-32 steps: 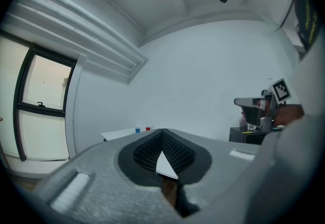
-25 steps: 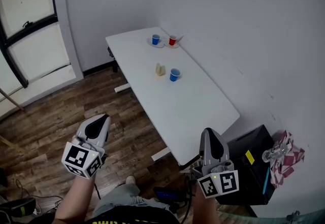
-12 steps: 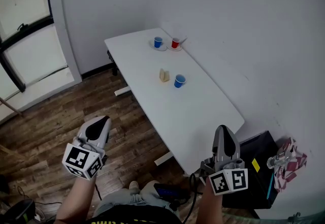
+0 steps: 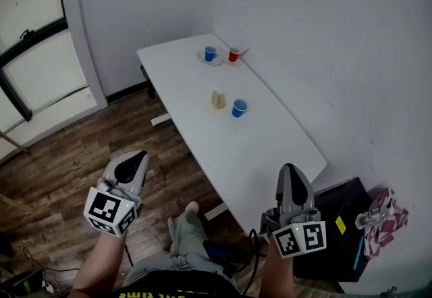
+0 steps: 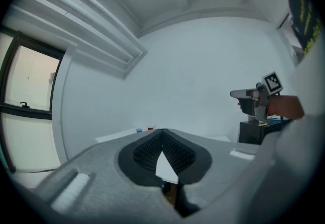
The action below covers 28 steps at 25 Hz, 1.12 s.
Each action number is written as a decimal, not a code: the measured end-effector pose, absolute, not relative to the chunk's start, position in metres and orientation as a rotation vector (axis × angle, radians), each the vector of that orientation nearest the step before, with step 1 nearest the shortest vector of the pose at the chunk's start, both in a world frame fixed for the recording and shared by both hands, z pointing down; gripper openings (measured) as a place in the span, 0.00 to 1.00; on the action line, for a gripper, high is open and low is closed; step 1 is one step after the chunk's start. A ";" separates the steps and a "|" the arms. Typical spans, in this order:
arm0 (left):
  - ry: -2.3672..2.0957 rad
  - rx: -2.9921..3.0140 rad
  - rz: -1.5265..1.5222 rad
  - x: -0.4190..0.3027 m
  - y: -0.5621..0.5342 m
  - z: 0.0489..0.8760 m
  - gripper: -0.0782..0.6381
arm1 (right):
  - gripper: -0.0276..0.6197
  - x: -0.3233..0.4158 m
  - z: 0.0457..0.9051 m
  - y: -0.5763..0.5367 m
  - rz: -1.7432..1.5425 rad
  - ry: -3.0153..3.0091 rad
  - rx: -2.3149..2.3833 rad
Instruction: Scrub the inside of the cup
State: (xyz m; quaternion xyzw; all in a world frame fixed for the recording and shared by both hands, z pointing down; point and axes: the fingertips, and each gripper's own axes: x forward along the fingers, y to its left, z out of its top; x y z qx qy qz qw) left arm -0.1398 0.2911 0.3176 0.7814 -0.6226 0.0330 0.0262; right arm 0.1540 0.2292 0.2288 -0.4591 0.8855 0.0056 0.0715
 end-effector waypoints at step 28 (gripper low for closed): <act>-1.843 2.447 0.123 -0.145 0.081 0.317 0.11 | 0.05 0.123 0.245 0.035 -0.074 2.694 -1.346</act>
